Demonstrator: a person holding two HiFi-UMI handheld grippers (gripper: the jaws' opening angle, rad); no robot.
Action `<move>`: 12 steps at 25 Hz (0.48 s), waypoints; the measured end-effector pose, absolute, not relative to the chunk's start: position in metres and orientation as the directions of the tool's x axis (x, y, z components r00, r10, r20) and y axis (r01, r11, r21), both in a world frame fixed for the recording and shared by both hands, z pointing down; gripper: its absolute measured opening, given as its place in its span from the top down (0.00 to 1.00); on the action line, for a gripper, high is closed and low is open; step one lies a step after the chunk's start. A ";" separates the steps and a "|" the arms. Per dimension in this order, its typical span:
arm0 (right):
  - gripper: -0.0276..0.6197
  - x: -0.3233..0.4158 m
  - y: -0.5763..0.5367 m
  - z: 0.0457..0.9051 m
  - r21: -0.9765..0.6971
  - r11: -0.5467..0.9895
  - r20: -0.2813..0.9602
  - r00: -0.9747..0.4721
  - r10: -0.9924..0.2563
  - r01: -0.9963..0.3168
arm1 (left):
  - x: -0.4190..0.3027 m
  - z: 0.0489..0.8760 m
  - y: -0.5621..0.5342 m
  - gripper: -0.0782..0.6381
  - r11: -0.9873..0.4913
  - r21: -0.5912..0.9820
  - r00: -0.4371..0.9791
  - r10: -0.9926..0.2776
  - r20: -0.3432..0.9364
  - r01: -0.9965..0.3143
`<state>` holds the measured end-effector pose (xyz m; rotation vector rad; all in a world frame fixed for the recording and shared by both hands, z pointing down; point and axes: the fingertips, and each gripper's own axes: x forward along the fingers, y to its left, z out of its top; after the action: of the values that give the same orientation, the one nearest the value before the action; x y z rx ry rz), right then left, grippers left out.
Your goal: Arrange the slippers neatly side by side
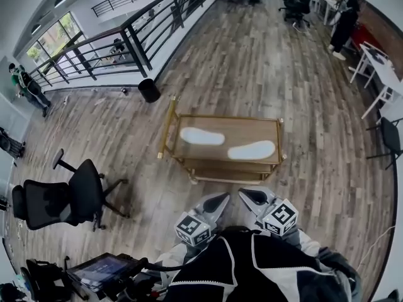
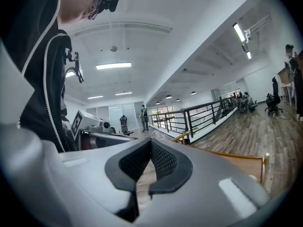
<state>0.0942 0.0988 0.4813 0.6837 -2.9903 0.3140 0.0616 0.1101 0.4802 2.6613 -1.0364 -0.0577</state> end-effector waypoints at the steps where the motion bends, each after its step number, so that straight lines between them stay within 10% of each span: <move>1: 0.95 0.092 0.095 0.482 -0.185 0.882 0.104 -0.901 -0.422 -0.434 | 0.060 0.482 0.107 0.86 -0.700 0.281 0.741 -0.668 0.066 -0.657; 12: 0.95 0.061 0.020 0.482 -0.176 0.848 0.127 -0.866 -0.484 -0.500 | 0.025 0.484 0.028 0.86 -0.740 0.301 0.785 -0.617 0.053 -0.602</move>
<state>0.0607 0.0202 0.4825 0.7853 -2.9448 0.3128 0.0246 0.0280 0.4841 2.6744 -0.9379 -0.0716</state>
